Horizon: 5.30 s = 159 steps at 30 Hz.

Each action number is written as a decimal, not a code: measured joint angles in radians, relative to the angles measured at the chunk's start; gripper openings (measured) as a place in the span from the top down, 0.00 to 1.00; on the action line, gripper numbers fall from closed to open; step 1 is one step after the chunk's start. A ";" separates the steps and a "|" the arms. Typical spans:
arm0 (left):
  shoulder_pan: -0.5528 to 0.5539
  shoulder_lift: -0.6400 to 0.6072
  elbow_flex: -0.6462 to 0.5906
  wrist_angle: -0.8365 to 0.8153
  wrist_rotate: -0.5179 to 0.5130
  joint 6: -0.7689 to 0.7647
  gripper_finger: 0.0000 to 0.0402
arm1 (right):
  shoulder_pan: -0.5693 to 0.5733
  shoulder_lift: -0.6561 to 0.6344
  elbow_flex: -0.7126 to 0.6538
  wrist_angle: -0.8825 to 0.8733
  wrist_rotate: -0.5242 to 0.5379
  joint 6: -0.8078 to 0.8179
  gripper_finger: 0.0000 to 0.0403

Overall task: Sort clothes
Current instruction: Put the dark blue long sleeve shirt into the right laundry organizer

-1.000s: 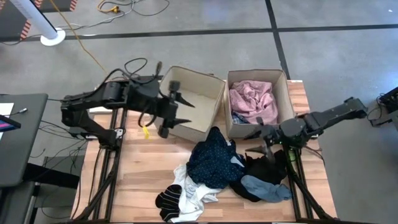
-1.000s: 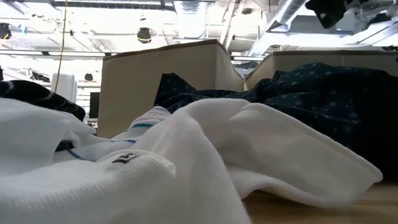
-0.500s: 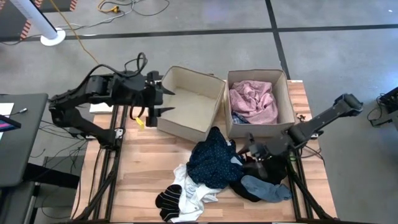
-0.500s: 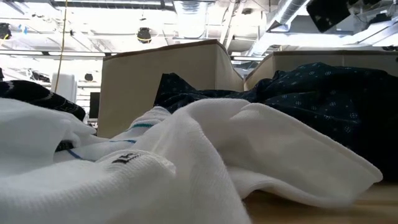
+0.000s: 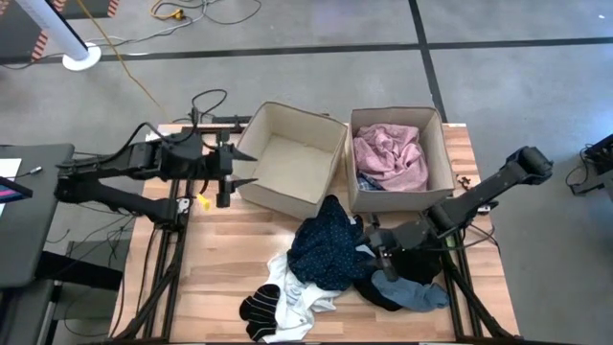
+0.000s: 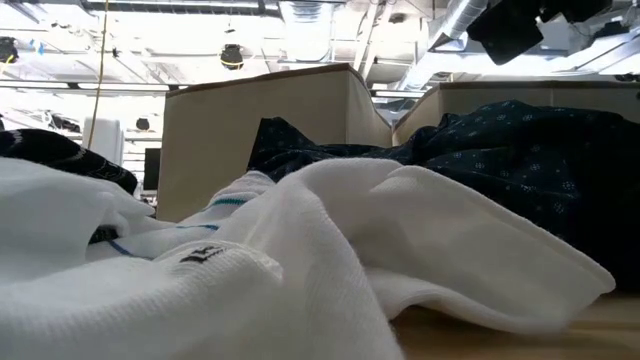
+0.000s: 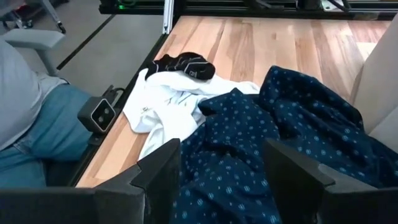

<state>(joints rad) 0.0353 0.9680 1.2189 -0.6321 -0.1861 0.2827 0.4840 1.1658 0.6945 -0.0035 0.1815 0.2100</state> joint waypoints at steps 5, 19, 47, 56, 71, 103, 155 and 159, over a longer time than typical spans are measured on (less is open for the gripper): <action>-0.001 -0.065 -0.137 0.084 0.067 -0.038 0.44 | -0.013 0.060 0.000 0.054 0.000 0.000 0.39; -0.003 -0.084 -0.336 0.242 0.273 -0.097 0.44 | -0.030 0.213 0.000 0.157 0.004 -0.009 0.39; -0.114 0.003 -0.341 0.228 0.417 -0.059 0.44 | -0.116 0.315 0.004 0.196 0.003 -0.055 0.33; -0.129 0.073 -0.341 0.245 0.422 -0.048 0.44 | -0.127 0.422 0.069 0.137 0.003 -0.053 0.18; -0.162 0.081 -0.340 0.248 0.426 -0.057 0.44 | -0.147 0.608 0.094 0.123 0.003 0.007 0.20; -0.161 0.081 -0.340 0.247 0.415 -0.055 0.44 | -0.113 0.537 0.162 0.164 0.025 -0.076 0.92; -0.193 0.388 -0.339 0.781 0.472 -0.137 0.44 | -0.031 -0.020 0.352 0.148 0.162 -0.793 0.92; -0.193 0.442 -0.339 0.903 0.495 -0.175 0.44 | -0.031 -0.020 0.400 0.110 0.165 -0.838 0.92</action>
<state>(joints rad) -0.1577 1.4097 0.8795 0.2707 0.3088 0.1081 0.4530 1.1454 1.0944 0.1062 0.3462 -0.6283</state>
